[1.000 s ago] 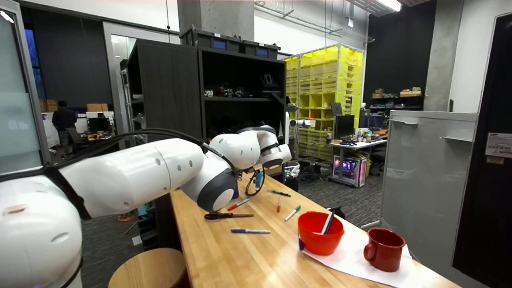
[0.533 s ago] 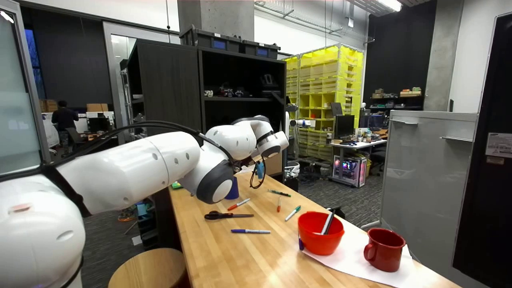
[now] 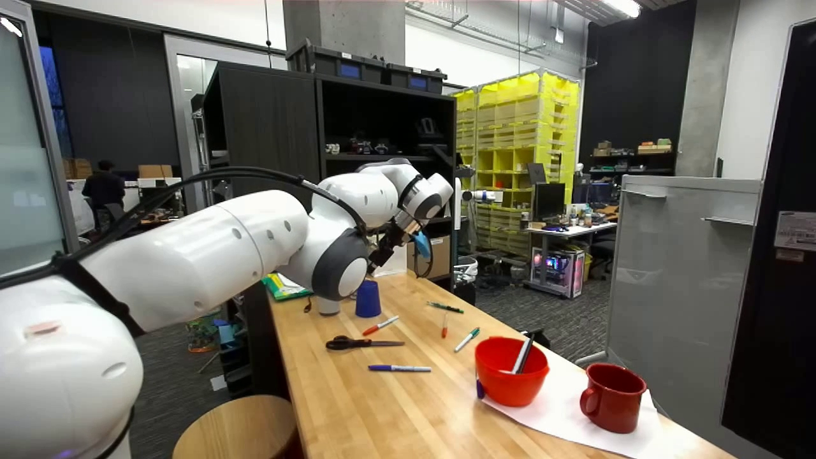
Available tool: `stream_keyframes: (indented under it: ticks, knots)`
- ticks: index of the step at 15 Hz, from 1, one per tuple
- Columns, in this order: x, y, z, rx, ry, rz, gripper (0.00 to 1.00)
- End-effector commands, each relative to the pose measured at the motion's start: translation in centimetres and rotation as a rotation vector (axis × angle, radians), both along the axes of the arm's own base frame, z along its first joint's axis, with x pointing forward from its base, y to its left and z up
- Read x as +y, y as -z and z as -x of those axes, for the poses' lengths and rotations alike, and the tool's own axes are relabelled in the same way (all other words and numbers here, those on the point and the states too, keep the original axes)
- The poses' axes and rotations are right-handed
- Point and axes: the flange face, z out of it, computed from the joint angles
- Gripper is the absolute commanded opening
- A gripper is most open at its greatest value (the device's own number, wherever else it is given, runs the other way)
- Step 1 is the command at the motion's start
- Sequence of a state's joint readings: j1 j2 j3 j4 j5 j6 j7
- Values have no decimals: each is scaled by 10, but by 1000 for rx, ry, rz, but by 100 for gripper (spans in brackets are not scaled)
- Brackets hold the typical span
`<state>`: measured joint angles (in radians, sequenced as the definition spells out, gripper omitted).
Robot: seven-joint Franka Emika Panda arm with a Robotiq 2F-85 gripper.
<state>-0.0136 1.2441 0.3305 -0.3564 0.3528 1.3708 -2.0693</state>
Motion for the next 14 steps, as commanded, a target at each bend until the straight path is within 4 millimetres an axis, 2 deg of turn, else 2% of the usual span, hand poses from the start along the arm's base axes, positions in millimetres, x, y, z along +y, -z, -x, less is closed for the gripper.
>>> stream_keyframes:
  ticks: [1,8,14]
  knots:
    - [0,-29,0,-80,-17,174,100]
    - [6,-49,-5,-227,-65,455,100]
    - [7,-63,-28,-466,-39,619,100]
